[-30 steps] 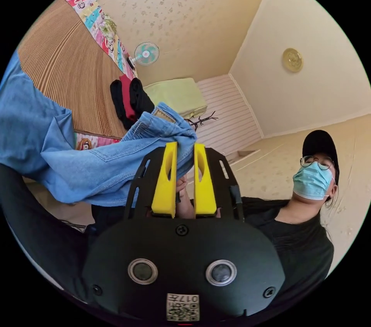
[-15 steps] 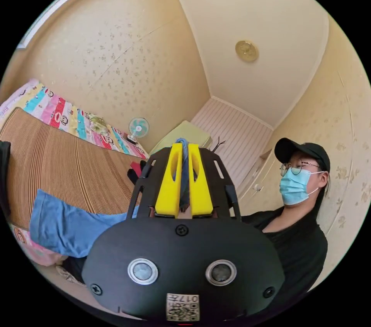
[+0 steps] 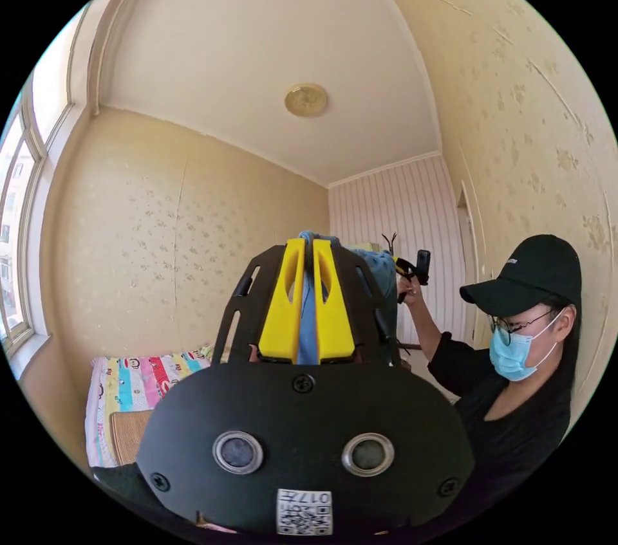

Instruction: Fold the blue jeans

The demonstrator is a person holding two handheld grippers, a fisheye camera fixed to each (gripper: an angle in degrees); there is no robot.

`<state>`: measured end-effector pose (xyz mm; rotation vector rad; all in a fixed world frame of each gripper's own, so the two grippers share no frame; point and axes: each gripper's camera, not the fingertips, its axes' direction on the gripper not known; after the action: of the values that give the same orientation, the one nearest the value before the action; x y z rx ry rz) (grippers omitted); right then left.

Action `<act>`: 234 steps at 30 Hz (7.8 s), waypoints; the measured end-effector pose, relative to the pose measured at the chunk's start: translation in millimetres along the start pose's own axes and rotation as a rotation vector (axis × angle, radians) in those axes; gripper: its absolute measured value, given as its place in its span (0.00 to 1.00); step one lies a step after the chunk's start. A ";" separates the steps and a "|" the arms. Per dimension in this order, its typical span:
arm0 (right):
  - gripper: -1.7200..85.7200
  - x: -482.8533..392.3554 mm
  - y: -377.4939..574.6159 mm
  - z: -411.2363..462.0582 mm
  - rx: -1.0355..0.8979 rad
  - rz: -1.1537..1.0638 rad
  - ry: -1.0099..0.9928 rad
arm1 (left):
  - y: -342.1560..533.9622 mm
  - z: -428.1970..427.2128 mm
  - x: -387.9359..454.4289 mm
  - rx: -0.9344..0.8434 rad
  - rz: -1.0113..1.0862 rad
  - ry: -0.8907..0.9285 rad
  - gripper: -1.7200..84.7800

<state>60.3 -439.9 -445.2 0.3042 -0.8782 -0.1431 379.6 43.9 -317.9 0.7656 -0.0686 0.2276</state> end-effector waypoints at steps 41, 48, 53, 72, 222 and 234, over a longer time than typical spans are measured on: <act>0.13 347.2 548.4 393.2 -0.997 0.644 0.164 | 515.3 400.0 -459.7 -1.211 -0.632 -0.157 0.16; 0.13 229.2 646.2 259.2 -0.804 1.146 0.017 | 642.1 299.4 -303.8 -1.289 -0.734 -0.016 0.17; 0.13 189.3 642.5 199.1 -0.544 1.359 0.010 | 640.7 261.2 -241.5 -1.175 -0.779 -0.124 0.18; 0.13 270.5 590.2 97.4 -0.516 1.335 -0.033 | 587.7 17.3 -334.7 -0.349 -1.260 0.086 0.04; 0.04 470.3 542.6 565.6 -0.862 0.673 0.554 | 597.8 19.1 -214.8 -0.609 -1.175 0.577 0.01; 0.13 416.9 609.9 612.1 -0.808 0.926 -0.087 | 617.1 -197.6 -269.4 -0.560 -1.389 -0.191 0.01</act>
<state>-150.8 -89.2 422.5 -0.8697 -0.9005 0.3537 -28.0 563.3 -80.1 0.1442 0.2172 -1.1457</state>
